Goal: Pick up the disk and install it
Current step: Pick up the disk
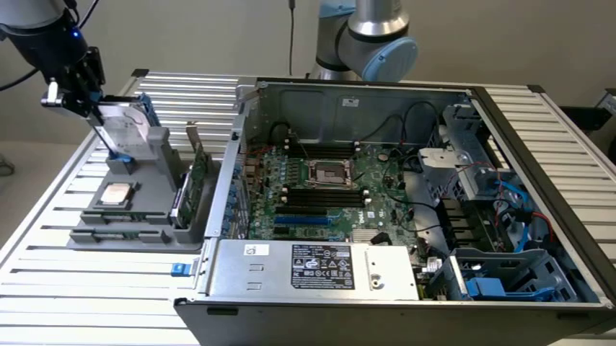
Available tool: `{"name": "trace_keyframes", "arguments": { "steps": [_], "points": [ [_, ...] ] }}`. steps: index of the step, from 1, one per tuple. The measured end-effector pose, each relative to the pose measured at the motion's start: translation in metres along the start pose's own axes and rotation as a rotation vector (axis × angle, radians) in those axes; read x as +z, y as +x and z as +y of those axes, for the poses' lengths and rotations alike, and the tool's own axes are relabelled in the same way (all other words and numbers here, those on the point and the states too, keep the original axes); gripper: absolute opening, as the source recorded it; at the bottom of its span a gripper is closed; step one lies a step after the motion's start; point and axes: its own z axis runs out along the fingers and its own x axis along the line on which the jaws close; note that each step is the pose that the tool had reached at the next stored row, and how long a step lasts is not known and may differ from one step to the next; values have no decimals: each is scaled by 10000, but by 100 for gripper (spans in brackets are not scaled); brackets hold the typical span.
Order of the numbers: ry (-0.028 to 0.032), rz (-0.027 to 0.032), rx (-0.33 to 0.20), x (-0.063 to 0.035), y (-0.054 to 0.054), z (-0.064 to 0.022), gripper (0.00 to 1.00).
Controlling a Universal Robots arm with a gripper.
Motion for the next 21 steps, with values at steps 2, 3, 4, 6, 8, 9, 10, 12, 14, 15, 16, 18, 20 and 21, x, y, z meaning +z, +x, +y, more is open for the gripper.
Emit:
{"name": "trace_keyframes", "arguments": {
  "steps": [2,3,4,6,8,9,10,12,14,15,16,18,20,21],
  "points": [
    [-1,0,1,-53,-10,2,33],
    [-1,0,1,-81,-16,4,33],
    [0,0,0,-111,-21,4,33],
    [-2,0,0,-172,-32,7,33],
    [0,0,0,-233,-42,9,33],
    [0,0,0,-265,-48,11,33],
    [-1,0,1,-298,-53,12,33],
    [0,0,1,-370,-66,15,33],
    [-1,0,1,-449,-79,18,33],
    [0,0,1,-491,-86,19,33],
    [-1,0,1,-537,-94,20,33],
    [-1,0,1,-616,-106,15,33],
    [-3,0,1,-679,-115,-13,33],
    [-8,-2,1,-708,-119,-44,33]
  ]
}}
